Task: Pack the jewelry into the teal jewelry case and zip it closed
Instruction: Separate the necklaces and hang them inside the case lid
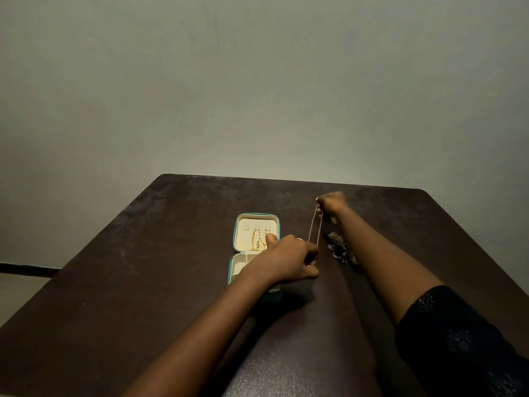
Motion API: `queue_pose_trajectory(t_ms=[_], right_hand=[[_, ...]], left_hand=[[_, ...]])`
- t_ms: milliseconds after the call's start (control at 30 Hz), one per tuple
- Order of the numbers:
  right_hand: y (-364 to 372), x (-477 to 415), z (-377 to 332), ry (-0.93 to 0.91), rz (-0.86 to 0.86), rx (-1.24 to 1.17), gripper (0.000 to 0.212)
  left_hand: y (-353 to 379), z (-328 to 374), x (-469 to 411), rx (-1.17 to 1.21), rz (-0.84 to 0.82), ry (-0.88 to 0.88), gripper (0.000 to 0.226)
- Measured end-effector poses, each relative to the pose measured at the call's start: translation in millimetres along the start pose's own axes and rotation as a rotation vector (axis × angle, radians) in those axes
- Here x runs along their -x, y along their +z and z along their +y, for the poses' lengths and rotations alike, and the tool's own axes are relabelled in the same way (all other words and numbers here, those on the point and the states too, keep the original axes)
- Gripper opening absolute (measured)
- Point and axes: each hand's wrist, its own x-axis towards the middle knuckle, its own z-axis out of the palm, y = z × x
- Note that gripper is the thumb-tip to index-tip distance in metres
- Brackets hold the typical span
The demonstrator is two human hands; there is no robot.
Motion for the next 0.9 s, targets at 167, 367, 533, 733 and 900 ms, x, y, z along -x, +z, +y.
queue_pose_trajectory(t_ms=[167,367,533,733,900], right_hand=[[-28,12,-16,0.220,-0.139,-0.266,0.033],[-45,28,-39,0.314,-0.210,-0.577,0.027],[-49,44,-51,0.311,-0.211,-0.784,0.017],[-45,68,-51,0.302,-0.204,-0.921,0.024],[-35,81,-43,0.313,-0.180,-0.994,0.022]], left_hand=[[-19,-14,9,-0.069,-0.029,-0.082,0.011],[-29,-27,16,-0.210,0.023,-0.236,0.031],[-28,-44,13,0.069,-0.019,-0.479,0.066],[-25,-56,17,0.789,0.326,-0.518,0.072],[-26,-60,12,1.746,0.718,-0.584,0.060]])
